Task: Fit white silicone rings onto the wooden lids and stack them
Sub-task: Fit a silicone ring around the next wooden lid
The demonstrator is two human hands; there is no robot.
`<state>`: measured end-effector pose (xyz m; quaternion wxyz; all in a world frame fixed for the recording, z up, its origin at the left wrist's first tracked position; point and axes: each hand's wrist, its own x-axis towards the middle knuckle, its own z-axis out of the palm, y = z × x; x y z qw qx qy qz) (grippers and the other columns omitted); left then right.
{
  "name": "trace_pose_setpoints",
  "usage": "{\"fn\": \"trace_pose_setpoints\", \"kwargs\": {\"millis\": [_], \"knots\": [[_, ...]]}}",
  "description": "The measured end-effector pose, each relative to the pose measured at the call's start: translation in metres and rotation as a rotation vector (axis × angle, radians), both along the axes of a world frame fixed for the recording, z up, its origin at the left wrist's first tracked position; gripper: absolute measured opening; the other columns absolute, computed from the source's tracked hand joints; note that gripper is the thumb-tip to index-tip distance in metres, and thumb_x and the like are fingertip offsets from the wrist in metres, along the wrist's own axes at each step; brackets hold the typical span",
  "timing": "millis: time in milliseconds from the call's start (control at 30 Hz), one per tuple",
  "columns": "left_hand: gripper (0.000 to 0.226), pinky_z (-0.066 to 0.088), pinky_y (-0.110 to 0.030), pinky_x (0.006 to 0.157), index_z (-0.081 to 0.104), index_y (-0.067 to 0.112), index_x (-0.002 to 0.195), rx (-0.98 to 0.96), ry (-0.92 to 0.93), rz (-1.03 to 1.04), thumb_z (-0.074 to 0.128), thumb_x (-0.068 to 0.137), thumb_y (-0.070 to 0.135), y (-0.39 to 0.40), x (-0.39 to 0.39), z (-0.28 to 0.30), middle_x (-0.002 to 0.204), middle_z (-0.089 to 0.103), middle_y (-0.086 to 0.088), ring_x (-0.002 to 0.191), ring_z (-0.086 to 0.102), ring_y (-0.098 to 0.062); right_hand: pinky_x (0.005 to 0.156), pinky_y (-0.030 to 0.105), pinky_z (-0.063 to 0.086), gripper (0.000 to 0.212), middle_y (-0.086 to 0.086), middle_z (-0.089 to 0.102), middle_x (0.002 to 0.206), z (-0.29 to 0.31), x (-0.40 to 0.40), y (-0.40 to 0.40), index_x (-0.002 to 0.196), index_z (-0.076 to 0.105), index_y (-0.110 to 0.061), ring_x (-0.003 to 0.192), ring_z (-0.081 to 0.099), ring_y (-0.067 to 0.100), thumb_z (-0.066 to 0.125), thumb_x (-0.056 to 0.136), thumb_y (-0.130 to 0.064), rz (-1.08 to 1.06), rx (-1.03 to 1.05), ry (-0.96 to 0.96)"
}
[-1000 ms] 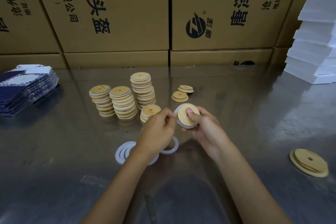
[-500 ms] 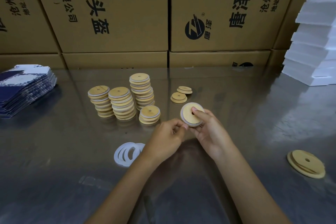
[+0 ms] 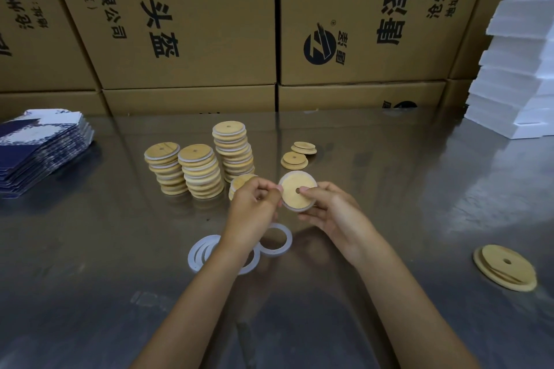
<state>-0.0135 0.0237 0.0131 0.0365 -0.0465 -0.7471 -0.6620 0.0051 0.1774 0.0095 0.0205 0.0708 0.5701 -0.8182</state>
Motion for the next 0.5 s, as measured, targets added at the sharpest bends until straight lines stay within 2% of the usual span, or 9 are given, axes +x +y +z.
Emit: {"fn": "trace_pose_setpoints", "kwargs": {"millis": [133,267,333,500], "knots": [[0.006,0.046,-0.016,0.049,0.062,0.011,0.089,0.014,-0.039,-0.005,0.061,0.094,0.015,0.0012,-0.0001,-0.0001,0.070,0.064,-0.001,0.052,0.056,-0.004,0.076,0.030,0.061,0.021,0.016,0.077,0.101,-0.0013,0.0009,-0.0017,0.108,0.057,-0.005,0.094,0.076,0.026,0.070,0.092,-0.009,0.005,-0.063,0.009],[0.019,0.043,-0.015,0.048,0.064,0.009,0.086,-0.046,-0.094,-0.032,0.061,0.095,0.025,0.0039,0.0017,-0.0005,0.064,0.066,0.004,0.051,0.056,-0.005,0.074,0.030,0.062,0.017,0.017,0.077,0.097,-0.0006,0.0018,-0.0029,0.093,0.052,-0.006,0.088,0.077,0.026,0.069,0.091,-0.006,-0.026,-0.210,-0.016],[0.023,0.042,-0.014,0.048,0.065,0.009,0.083,-0.065,-0.096,-0.034,0.061,0.094,0.028,0.0039,0.0031,-0.0005,0.062,0.067,0.006,0.053,0.056,-0.006,0.074,0.030,0.062,0.018,0.020,0.076,0.098,0.0000,0.0024,-0.0052,0.093,0.051,-0.007,0.090,0.076,0.027,0.069,0.091,-0.005,-0.034,-0.256,-0.032],[0.021,0.044,-0.012,0.047,0.068,0.007,0.082,-0.077,-0.097,-0.024,0.065,0.092,0.026,0.0027,0.0047,0.0029,0.061,0.069,0.005,0.049,0.056,-0.001,0.084,0.032,0.062,0.021,0.023,0.075,0.106,-0.0002,0.0042,-0.0102,0.098,0.050,-0.007,0.102,0.074,0.031,0.070,0.091,-0.006,-0.015,-0.258,-0.038]]}}
